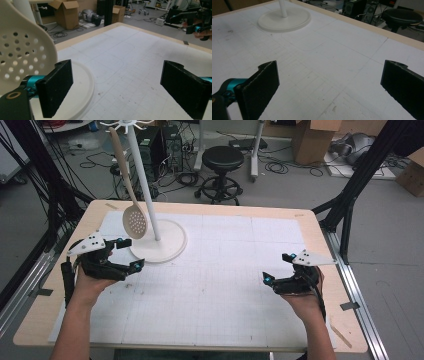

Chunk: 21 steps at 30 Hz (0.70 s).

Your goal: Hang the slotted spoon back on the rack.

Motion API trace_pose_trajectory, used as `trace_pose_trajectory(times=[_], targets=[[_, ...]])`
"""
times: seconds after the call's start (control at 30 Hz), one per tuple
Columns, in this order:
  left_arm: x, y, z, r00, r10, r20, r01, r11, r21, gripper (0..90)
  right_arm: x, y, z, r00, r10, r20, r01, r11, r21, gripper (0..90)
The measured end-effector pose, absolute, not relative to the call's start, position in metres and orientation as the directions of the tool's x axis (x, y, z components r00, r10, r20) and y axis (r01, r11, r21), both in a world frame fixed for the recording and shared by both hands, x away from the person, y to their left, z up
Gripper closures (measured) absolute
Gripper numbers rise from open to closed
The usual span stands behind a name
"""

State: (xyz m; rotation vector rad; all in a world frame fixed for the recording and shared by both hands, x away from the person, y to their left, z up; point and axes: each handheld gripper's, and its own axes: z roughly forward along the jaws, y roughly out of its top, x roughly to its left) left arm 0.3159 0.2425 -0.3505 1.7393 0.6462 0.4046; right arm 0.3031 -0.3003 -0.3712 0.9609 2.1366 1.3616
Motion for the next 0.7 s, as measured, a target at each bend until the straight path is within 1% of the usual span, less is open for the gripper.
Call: trace_pose_trajectory(times=[0.07,0.3,0.33,0.4,0.53,0.7], targets=[[0.315,0.242,-0.355,0.787,0.613,-0.071,0.216,-0.166,0.962,9.0,0.303,-0.3,-0.371,-0.67,0.742,0.008,0.323,0.281,0.904,0.8],[0.312,0.24,-0.378,0.786,0.613,-0.087,0.239,-0.171,0.956,6.7,0.305,-0.298,-0.373,-0.675,0.737,0.013,0.323,0.28,0.904,0.8],[0.311,0.239,-0.384,0.775,0.628,-0.079,0.256,-0.196,0.947,6.6,0.305,-0.298,-0.372,-0.675,0.738,0.015,0.323,0.277,0.905,0.7],[0.311,0.238,-0.385,0.774,0.629,-0.074,0.264,-0.214,0.94,6.2,0.304,-0.299,-0.372,-0.674,0.739,0.018,0.323,0.273,0.906,0.8],[0.308,0.237,-0.383,0.779,0.624,-0.062,0.242,-0.208,0.948,6.1,0.305,-0.298,-0.372,-0.676,0.737,0.016,0.318,0.272,0.908,0.8],[0.309,0.239,-0.383,0.78,0.621,-0.074,0.25,-0.201,0.947,6.1,0.304,-0.294,-0.374,-0.682,0.732,0.016,0.326,0.284,0.902,0.8]])
